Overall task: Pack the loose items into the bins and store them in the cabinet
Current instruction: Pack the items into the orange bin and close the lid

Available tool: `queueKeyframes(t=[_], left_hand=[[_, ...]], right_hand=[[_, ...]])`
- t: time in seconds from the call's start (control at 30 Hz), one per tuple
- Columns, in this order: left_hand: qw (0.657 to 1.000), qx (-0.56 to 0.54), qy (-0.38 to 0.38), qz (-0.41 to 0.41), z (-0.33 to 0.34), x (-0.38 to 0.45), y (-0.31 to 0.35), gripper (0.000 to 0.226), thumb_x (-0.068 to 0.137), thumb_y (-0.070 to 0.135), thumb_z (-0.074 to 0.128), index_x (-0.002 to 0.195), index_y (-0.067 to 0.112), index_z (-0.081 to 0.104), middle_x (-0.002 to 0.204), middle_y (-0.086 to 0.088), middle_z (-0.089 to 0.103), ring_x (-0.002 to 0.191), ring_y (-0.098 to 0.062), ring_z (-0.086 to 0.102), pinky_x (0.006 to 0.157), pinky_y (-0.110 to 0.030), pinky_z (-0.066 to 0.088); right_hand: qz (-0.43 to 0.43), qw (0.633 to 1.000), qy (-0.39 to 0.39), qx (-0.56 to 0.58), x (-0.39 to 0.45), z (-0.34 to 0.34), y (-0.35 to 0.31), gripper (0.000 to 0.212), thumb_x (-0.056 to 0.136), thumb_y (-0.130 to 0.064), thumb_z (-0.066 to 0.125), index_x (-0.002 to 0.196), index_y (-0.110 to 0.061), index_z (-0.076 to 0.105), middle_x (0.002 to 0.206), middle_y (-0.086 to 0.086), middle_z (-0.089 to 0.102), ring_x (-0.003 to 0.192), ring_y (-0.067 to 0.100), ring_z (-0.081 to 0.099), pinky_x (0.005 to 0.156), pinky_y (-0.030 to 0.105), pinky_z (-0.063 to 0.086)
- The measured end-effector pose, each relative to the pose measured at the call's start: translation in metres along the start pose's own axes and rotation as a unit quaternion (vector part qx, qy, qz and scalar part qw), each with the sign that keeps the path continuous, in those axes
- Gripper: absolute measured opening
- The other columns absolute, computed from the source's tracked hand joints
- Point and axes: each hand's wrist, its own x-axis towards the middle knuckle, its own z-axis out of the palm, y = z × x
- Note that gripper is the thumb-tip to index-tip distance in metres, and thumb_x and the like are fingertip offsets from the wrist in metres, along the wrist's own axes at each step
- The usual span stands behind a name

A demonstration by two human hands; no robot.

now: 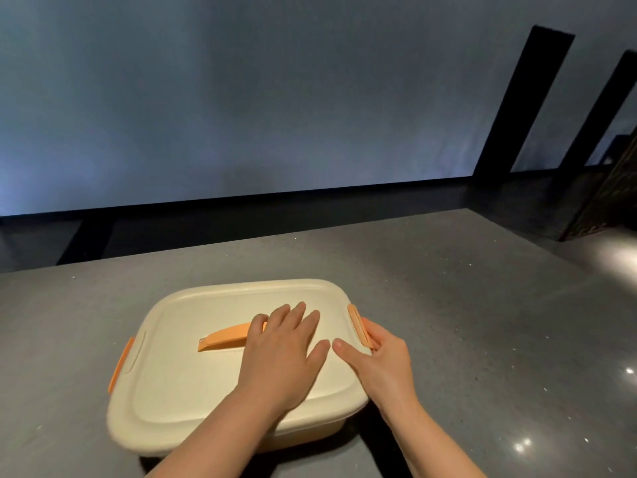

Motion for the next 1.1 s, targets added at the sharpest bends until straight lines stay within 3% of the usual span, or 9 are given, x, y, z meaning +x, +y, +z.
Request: queueKeyframes(t=[0.17,0.23,0.3,0.43,0.57,0.67,0.87,1.0,1.1], left_hand=[[0.997,-0.072,0.038,0.001,-0.005,-0.002,-0.003,0.048,0.096,0.049,0.026,0.142,0.036,0.034,0.154,0.013,0.026,0.141,-0.010,0.019,0.111,-0.031,0.008],[0.978,-0.191,0.080,-0.032,-0.014,-0.012,-0.012,0.039,0.096,0.040,0.040,0.135,0.037,0.044,0.149,0.018,0.033,0.136,-0.005,0.025,0.109,-0.022,0.010],[0.955,-0.251,0.128,-0.088,-0.022,-0.030,-0.035,0.038,0.095,0.037,0.045,0.133,0.039,0.046,0.146,0.022,0.034,0.135,-0.004,0.026,0.111,-0.023,0.012],[0.938,-0.197,0.180,-0.223,-0.022,-0.072,-0.104,0.046,0.093,0.032,0.051,0.138,0.032,0.040,0.153,0.011,0.028,0.141,-0.011,0.022,0.116,-0.031,0.012],[0.881,-0.301,0.146,-0.336,-0.017,-0.096,-0.136,0.072,0.087,0.043,0.059,0.147,0.022,0.025,0.156,0.004,0.020,0.143,-0.016,0.018,0.116,-0.037,0.018],[0.807,-0.442,0.142,-0.365,-0.012,-0.093,-0.136,0.078,0.084,0.039,0.066,0.147,0.018,0.026,0.150,0.004,0.033,0.136,-0.016,0.034,0.110,-0.033,0.030],[0.714,-0.561,0.147,-0.393,-0.005,-0.087,-0.135,0.050,0.079,0.034,0.071,0.126,0.021,0.057,0.109,0.007,0.069,0.099,-0.012,0.065,0.092,-0.037,0.051],[0.711,-0.537,0.213,-0.400,-0.006,-0.088,-0.131,0.050,0.078,0.026,0.075,0.124,0.017,0.057,0.109,0.006,0.066,0.095,-0.009,0.062,0.077,-0.026,0.048],[0.730,-0.516,0.226,-0.387,-0.009,-0.091,-0.129,0.054,0.078,0.026,0.075,0.128,0.018,0.056,0.114,0.006,0.064,0.099,-0.010,0.061,0.081,-0.025,0.046]], right_hand=[[-0.034,0.991,-0.014,-0.125,-0.003,0.000,-0.008,0.034,0.078,-0.029,0.076,0.108,-0.039,0.063,0.099,-0.018,0.068,0.102,0.009,0.064,0.080,0.017,0.047],[-0.092,0.957,-0.031,-0.274,-0.008,0.002,-0.015,0.041,0.088,-0.032,0.065,0.127,-0.033,0.052,0.125,-0.014,0.058,0.125,0.013,0.049,0.093,0.018,0.039],[-0.199,0.895,-0.033,-0.398,-0.017,0.012,-0.027,0.051,0.095,-0.029,0.055,0.143,-0.029,0.038,0.150,-0.010,0.036,0.141,0.012,0.027,0.114,0.027,0.020],[-0.262,0.842,-0.165,-0.442,-0.028,0.063,-0.046,0.053,0.100,-0.043,0.034,0.150,-0.036,0.018,0.159,-0.009,0.016,0.145,0.013,0.014,0.121,0.035,0.007],[-0.325,0.805,-0.205,-0.452,-0.031,0.119,-0.055,0.048,0.097,-0.053,0.030,0.143,-0.042,0.029,0.154,-0.011,0.026,0.141,0.013,0.019,0.117,0.038,0.007],[-0.343,0.801,-0.196,-0.449,-0.028,0.133,-0.056,0.043,0.095,-0.052,0.033,0.135,-0.040,0.043,0.146,-0.014,0.037,0.135,0.011,0.027,0.112,0.035,0.014],[-0.340,0.810,-0.200,-0.434,-0.027,0.129,-0.054,0.041,0.095,-0.052,0.038,0.133,-0.041,0.048,0.145,-0.015,0.040,0.135,0.011,0.030,0.110,0.034,0.019],[-0.339,0.812,-0.203,-0.429,-0.026,0.129,-0.053,0.040,0.095,-0.052,0.038,0.132,-0.041,0.048,0.145,-0.016,0.040,0.134,0.010,0.030,0.110,0.033,0.019],[-0.340,0.815,-0.201,-0.425,-0.025,0.129,-0.052,0.041,0.094,-0.053,0.038,0.132,-0.041,0.048,0.145,-0.016,0.040,0.134,0.010,0.030,0.110,0.034,0.020]])
